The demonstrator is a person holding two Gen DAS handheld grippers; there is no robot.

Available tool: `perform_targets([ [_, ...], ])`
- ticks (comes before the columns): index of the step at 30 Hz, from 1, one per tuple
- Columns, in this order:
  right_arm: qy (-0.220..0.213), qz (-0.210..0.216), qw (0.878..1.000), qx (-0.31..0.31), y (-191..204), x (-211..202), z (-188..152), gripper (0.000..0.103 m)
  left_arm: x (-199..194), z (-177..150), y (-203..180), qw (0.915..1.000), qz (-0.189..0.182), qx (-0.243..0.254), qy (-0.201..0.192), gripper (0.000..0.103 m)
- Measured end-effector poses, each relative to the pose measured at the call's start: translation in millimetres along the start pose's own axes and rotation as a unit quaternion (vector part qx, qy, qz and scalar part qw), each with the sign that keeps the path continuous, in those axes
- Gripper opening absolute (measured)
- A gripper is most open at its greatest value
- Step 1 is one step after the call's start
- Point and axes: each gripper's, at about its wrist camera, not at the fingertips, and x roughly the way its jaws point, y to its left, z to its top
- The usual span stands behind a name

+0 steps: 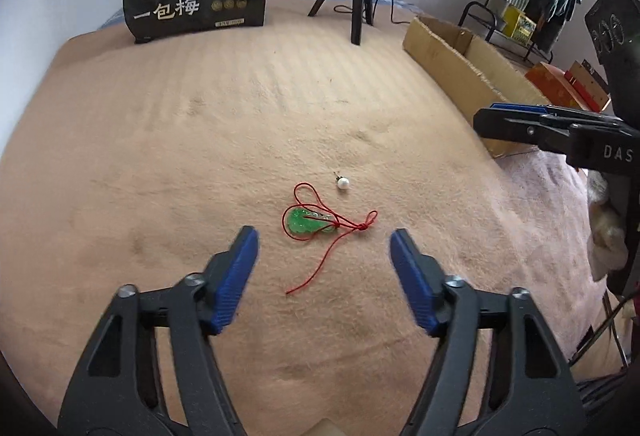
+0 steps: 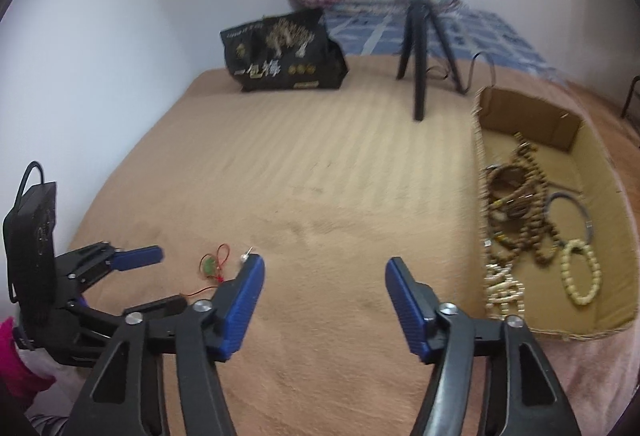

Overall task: Organize jewelry
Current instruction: 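Grasp the green pendant with the left tool while the right tool grasps the pearl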

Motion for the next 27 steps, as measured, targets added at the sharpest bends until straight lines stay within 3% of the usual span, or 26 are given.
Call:
perform_targets([
  [8, 0.015, 0.02, 1.0, 0.013, 2, 22, -1, 0.057, 20, 5, -1, 1.0, 0.007, -0.001, 0.002, 0.064],
  [20, 0.03, 0.035, 0.999, 0.005, 11, 36, -2, 0.047, 38, -2, 0, 0.9987, 0.044, 0.026, -0.005, 0.036],
  [27, 0.047, 0.045, 0.998, -0.024, 31, 53, -6, 0.037, 36, -2, 12, 0.9992, 0.035, 0.017, -0.009, 0.034],
])
